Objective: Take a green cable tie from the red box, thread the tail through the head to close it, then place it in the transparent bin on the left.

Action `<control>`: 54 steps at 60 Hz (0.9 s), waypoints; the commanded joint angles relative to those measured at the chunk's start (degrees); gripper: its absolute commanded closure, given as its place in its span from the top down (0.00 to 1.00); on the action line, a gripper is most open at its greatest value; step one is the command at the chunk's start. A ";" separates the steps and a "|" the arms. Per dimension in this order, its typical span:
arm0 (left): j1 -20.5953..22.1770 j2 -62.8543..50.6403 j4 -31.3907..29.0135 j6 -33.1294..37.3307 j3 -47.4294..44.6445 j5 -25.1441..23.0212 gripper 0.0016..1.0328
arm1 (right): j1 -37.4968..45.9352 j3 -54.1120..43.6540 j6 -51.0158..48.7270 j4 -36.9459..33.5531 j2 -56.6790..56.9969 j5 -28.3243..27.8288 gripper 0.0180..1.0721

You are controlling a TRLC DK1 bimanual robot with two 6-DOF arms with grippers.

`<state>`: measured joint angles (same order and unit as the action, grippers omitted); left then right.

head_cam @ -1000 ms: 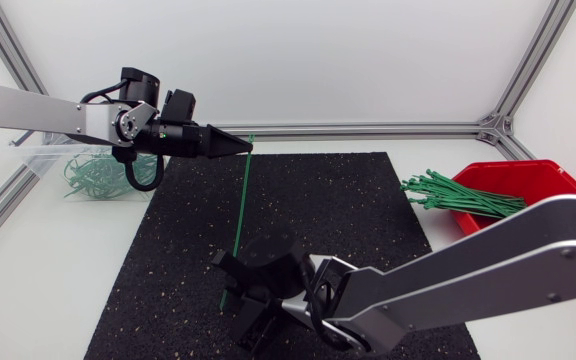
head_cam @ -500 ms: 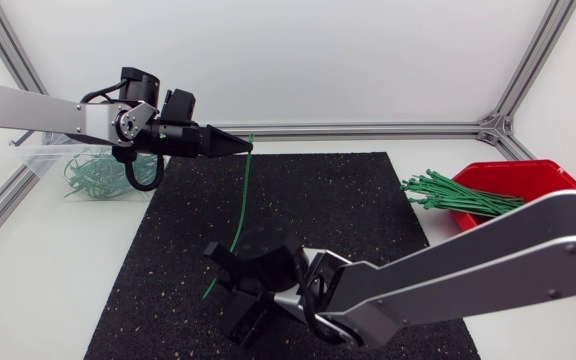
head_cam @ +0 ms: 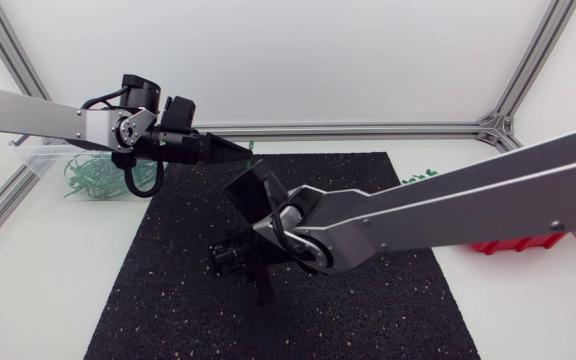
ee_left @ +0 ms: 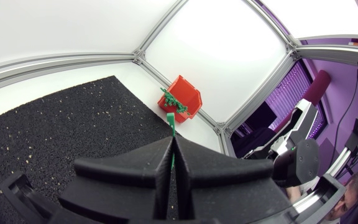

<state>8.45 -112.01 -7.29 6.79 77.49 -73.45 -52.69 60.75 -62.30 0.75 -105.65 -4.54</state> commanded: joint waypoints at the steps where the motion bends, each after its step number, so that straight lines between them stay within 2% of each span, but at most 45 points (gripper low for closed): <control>1: 0.87 2.05 -0.36 2.00 -2.08 -0.38 0.03 | 2.15 3.85 12.73 -6.12 -0.35 -2.94 0.06; 9: 1.31 3.29 0.08 3.06 -3.93 -0.38 0.03 | 4.87 7.19 23.81 -15.08 -1.32 -9.88 0.06; 14: 1.40 4.60 0.08 3.85 -5.34 -0.38 0.03 | 6.28 7.28 29.08 -17.45 -0.88 -13.31 0.06; 23: 2.36 7.15 0.70 4.11 -7.88 -0.38 0.03 | 10.32 12.02 39.72 -30.11 -0.53 -23.77 0.06; 30: 3.77 10.76 3.16 3.85 -11.31 -0.29 0.03 | 13.75 14.83 44.20 -37.76 -0.35 -31.24 0.06; 40: 5.97 13.83 7.90 2.09 -14.83 0.50 0.03 | 17.35 15.71 52.11 -42.15 0.26 -38.18 0.06; 45: 6.76 15.15 14.50 -1.43 -17.29 1.29 0.03 | 18.85 16.86 56.24 -46.19 0.44 -41.87 0.06; 51: 6.58 15.41 27.59 -10.92 -20.36 2.00 0.03 | 19.90 17.30 57.47 -51.29 0.79 -47.50 0.06; 54: 6.23 15.24 36.64 -17.25 -22.30 2.61 0.03 | 20.25 17.38 59.49 -52.87 1.41 -49.52 0.06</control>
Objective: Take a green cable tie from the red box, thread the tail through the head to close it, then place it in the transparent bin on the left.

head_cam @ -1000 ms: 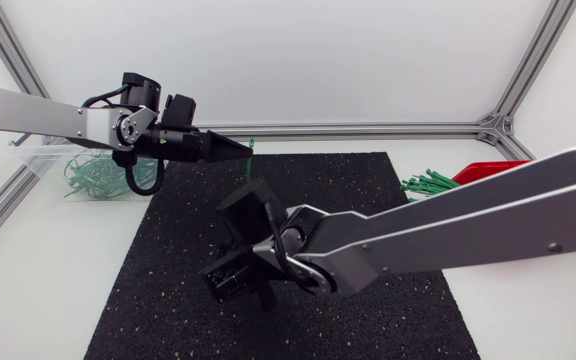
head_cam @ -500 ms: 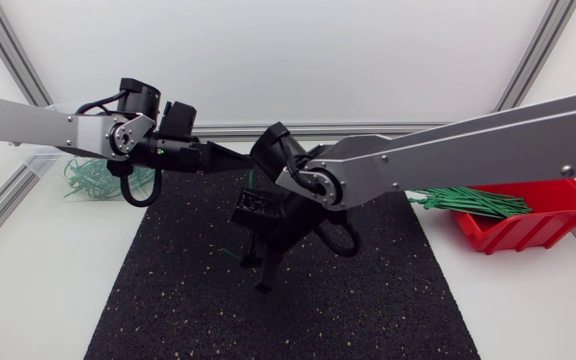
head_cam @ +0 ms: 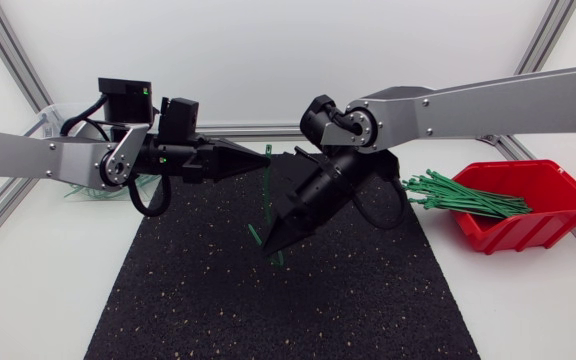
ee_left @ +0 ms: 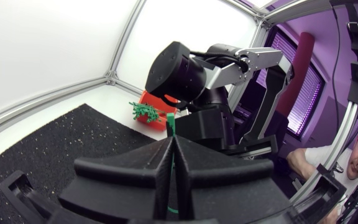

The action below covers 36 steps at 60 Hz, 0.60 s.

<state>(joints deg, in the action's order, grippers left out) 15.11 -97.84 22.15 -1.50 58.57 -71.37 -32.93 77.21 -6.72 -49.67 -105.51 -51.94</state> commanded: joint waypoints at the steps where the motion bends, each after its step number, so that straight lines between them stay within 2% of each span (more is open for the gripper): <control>1: -0.35 0.99 8.96 -10.19 -3.72 0.71 0.03 | 0.67 0.93 4.26 -2.89 1.36 -2.64 0.06; 4: -0.26 0.90 12.13 -12.30 -4.69 1.06 0.03 | 1.20 1.36 5.93 -5.09 1.72 -4.57 0.06; 18: 1.94 2.04 13.80 -13.36 -7.76 2.56 0.03 | 4.98 1.72 12.43 -8.87 2.68 -14.50 0.06; 26: 3.08 2.83 18.89 -17.58 -10.05 2.82 0.03 | 5.68 1.72 13.31 -12.56 3.56 -17.84 0.06; 36: 4.22 4.59 20.39 -18.81 -11.98 3.87 0.03 | 6.30 2.95 16.83 -16.69 5.14 -21.53 0.06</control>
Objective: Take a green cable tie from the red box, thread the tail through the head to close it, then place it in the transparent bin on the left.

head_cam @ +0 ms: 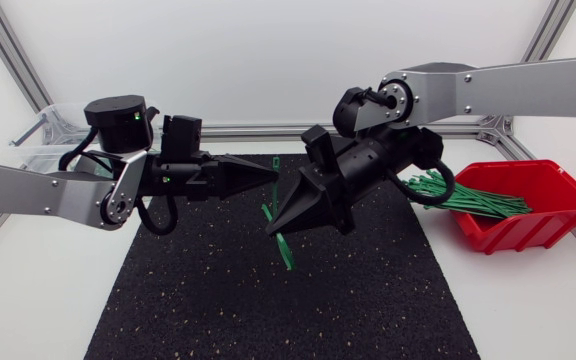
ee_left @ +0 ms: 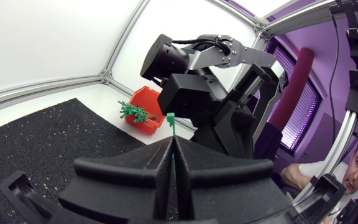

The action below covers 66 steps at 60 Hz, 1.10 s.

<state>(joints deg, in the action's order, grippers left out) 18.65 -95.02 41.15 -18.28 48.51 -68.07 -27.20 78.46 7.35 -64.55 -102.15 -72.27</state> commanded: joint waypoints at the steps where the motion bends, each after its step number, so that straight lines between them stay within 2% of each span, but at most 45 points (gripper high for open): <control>1: 0.77 1.86 1.57 -2.11 -2.11 0.66 0.03 | 0.57 1.79 2.93 -2.07 1.78 -1.56 0.06; 28: 2.09 6.52 7.11 -9.23 -6.06 3.91 0.03 | 2.15 6.36 5.48 -14.20 4.33 -8.50 0.06; 47: 4.28 10.56 8.78 -11.86 -8.08 4.97 0.03 | 2.42 8.12 9.70 -13.93 5.73 -8.59 0.06; 66: 4.28 11.97 10.09 -12.21 -9.05 5.58 0.03 | 1.54 8.56 11.81 -14.20 4.59 -9.73 0.06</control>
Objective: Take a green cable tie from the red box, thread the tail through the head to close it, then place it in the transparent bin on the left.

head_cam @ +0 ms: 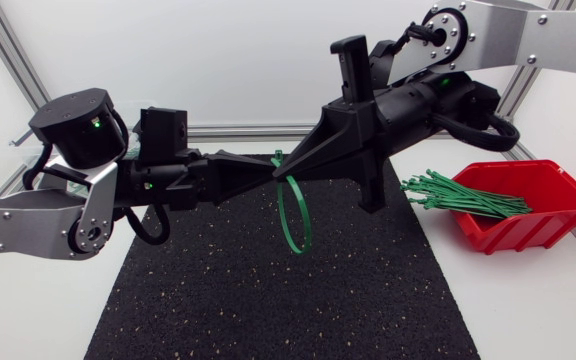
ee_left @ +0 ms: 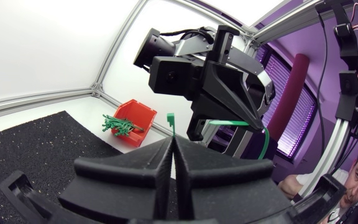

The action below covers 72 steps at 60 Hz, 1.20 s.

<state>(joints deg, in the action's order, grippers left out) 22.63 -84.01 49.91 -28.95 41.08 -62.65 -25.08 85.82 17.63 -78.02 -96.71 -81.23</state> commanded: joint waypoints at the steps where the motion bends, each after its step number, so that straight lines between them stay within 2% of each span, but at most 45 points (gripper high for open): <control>1: 0.31 0.95 1.33 -1.55 -1.71 0.16 0.03 | -0.58 1.19 1.53 -0.64 -0.85 -0.77 0.06; 72: 0.92 2.62 2.74 -1.55 -3.02 2.10 0.03 | 1.70 0.22 1.44 2.87 -1.47 -0.68 0.06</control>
<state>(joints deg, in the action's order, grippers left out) 23.07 -82.67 51.35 -28.95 39.64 -60.88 -23.88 85.93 17.82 -75.26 -98.04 -81.25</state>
